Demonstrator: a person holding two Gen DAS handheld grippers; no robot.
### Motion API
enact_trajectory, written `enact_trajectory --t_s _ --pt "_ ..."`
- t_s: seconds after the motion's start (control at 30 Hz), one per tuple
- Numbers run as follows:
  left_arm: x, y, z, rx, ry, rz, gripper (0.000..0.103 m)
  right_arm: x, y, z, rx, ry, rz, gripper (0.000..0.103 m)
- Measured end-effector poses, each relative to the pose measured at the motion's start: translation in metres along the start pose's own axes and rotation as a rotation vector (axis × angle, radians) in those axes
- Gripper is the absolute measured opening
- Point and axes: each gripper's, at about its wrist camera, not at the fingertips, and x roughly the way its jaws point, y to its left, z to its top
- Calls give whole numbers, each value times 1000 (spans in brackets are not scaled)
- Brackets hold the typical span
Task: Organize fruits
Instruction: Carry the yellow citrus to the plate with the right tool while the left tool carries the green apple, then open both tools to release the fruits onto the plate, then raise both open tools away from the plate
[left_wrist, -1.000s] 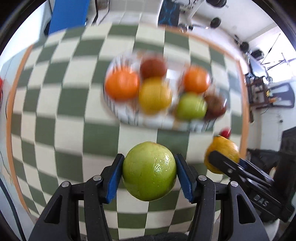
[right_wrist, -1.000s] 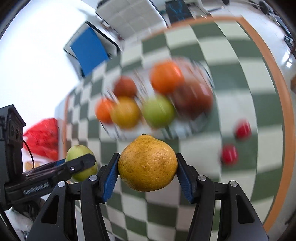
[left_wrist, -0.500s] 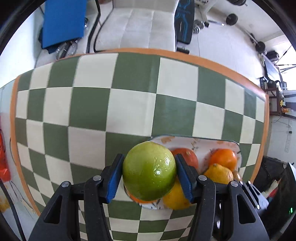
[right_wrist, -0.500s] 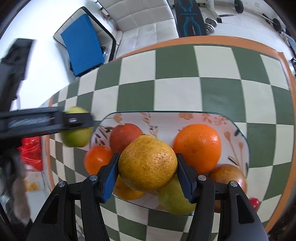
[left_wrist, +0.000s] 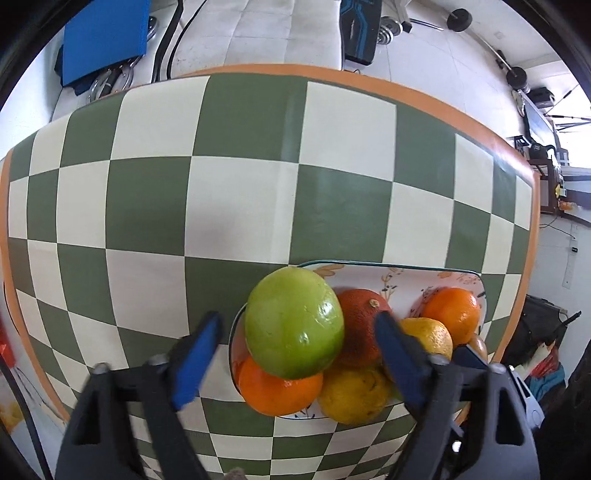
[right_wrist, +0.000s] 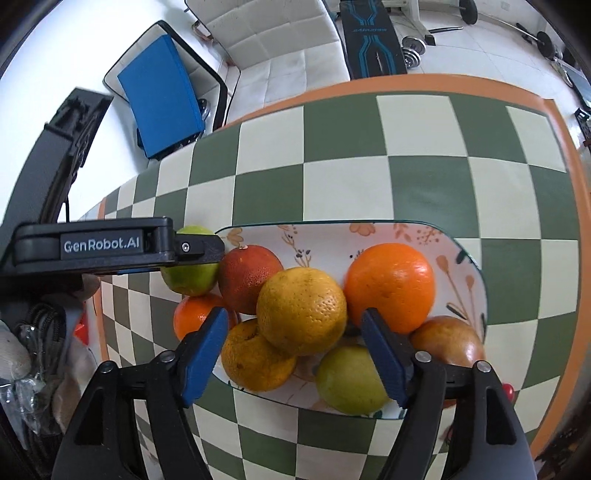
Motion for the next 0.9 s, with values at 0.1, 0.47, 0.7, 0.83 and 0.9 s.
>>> enact_trajectory --t_s 0.1,0.47,0.7,0.83,0.9 --pt "-7 0 -5 1 -14 8 89 -13 -3 -4 3 -21 -18 91" --pt "-48 -2 -77 26 -241 154 90 -53 -25 -47 -28 -118 -244 96" --pt "-66 -11 -132 35 -342 170 90 -83 -28 -79 -56 -178 -290 96" --pt "-80 -23 -159 54 -395 175 90 -113 -22 -99 -80 -233 -300 96" --pt "-91 -28 -174 65 -428 176 90 -126 -19 -107 -89 -255 -303 96"
